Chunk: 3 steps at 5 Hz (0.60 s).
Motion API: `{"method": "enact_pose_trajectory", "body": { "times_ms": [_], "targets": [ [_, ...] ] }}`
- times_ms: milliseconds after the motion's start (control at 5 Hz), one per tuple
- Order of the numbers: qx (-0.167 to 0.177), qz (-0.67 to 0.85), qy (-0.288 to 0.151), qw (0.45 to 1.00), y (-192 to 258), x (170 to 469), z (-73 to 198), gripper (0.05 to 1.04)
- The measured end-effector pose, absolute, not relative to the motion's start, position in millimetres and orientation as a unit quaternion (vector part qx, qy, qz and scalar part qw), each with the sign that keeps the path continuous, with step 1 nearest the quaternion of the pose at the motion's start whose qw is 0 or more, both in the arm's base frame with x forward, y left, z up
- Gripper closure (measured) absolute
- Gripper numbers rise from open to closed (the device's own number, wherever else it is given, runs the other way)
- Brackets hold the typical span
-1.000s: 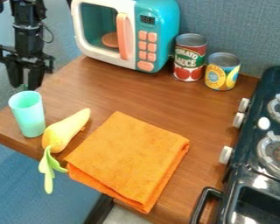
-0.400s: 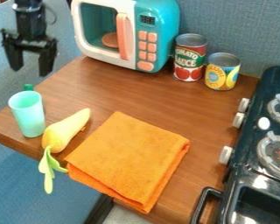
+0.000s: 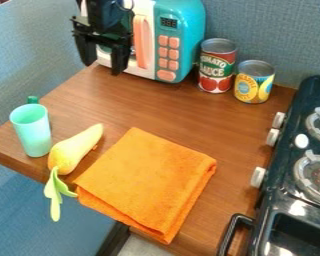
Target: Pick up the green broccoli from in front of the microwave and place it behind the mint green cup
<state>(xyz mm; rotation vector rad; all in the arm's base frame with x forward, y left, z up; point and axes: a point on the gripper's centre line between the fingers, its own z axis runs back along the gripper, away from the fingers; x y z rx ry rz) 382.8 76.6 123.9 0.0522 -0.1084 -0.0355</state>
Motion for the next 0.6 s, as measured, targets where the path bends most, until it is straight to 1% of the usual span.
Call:
{"method": "enact_pose_trajectory", "body": {
  "times_ms": [200, 400, 600],
  "targets": [
    [0.024, -0.055, -0.045, 0.997, 61, 364, 131, 0.082],
    [0.028, -0.095, -0.011, 0.995, 34, 337, 118, 0.082],
    [0.035, -0.134, 0.025, 0.99, 8, 307, 100, 0.082]
  ]
}}
